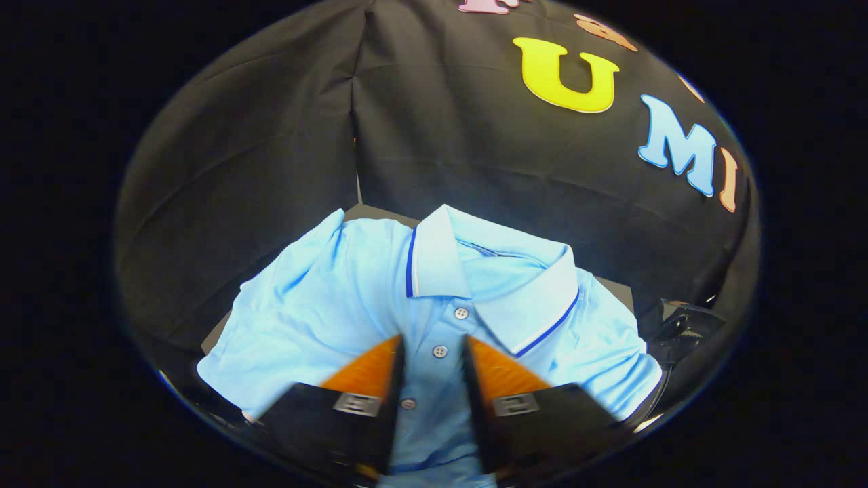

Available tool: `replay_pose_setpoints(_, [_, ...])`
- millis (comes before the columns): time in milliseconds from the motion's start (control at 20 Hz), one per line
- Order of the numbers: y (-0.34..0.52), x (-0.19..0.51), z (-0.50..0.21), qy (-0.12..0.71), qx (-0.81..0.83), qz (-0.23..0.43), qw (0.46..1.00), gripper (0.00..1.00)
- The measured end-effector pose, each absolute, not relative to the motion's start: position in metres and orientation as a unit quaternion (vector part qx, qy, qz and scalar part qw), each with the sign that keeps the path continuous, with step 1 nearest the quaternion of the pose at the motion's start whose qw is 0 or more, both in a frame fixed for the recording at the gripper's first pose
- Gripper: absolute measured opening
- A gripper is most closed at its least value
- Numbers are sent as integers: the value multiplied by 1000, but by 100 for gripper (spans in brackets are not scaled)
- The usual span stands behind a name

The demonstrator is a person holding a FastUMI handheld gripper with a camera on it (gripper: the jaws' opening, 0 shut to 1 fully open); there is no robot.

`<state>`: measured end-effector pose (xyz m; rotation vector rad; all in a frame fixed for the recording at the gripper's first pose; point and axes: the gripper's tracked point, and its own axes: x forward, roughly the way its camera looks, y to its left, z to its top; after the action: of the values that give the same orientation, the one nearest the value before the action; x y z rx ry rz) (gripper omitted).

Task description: Put the clothes into the washing machine and then close the washing machine lid.

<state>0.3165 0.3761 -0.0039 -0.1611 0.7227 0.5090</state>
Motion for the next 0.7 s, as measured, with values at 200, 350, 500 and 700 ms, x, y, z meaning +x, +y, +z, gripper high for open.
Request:
replay_pose_setpoints(200, [376,316,0,339,-64,246,906,6])
replay_pose_setpoints(350, [378,318,0,335,-59,259,904,1])
replay_pose_setpoints(500, [376,317,9,316,-34,280,906,2])
replay_pose_setpoints(700, [365,320,48,273,-18,306,912,1])
